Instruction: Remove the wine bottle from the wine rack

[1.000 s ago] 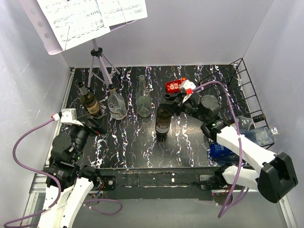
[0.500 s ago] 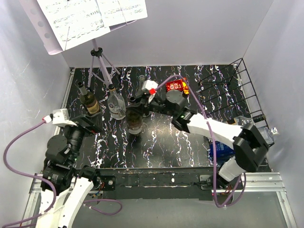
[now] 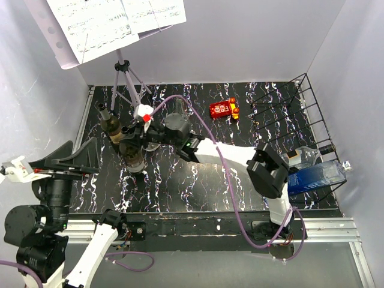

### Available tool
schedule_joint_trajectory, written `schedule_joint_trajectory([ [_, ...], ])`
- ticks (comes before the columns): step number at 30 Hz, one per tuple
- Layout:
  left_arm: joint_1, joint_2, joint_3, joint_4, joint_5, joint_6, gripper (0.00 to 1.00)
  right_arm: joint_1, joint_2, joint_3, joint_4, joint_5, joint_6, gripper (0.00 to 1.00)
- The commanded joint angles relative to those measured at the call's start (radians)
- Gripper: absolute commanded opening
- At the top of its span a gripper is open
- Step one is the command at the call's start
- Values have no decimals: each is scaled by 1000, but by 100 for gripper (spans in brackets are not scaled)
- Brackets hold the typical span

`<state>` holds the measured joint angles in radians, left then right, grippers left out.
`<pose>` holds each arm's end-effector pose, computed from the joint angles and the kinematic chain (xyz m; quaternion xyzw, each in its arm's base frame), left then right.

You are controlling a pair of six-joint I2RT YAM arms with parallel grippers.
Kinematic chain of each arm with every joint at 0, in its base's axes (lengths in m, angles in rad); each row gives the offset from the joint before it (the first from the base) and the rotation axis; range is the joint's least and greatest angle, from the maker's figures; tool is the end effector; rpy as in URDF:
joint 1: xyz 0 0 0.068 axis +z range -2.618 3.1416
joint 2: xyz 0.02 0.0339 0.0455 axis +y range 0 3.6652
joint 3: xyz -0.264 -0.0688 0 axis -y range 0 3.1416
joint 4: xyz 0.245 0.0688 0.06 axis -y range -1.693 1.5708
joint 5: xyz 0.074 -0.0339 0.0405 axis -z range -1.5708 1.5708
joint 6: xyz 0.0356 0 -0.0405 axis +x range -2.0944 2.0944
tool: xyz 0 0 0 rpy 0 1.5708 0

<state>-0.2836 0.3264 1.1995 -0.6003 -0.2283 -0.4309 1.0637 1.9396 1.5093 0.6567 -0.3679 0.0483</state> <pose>-0.0112 0.0116 0.4537 -0.1347 0.5922 -0.2123 0.7656 0.2158 0.4148 0.3361 -0.4227 0.4654 0.5028 0.5933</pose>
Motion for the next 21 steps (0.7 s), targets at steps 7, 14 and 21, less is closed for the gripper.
schedule_joint_trajectory([
  [7,-3,8,51,-55,-19,11,98,61,172,328,74,35,-4,1],
  [14,-3,0,26,-47,-14,9,98,87,281,448,-12,66,-42,1],
  [21,-8,-3,8,-46,-19,20,98,94,297,450,-14,92,-42,43],
])
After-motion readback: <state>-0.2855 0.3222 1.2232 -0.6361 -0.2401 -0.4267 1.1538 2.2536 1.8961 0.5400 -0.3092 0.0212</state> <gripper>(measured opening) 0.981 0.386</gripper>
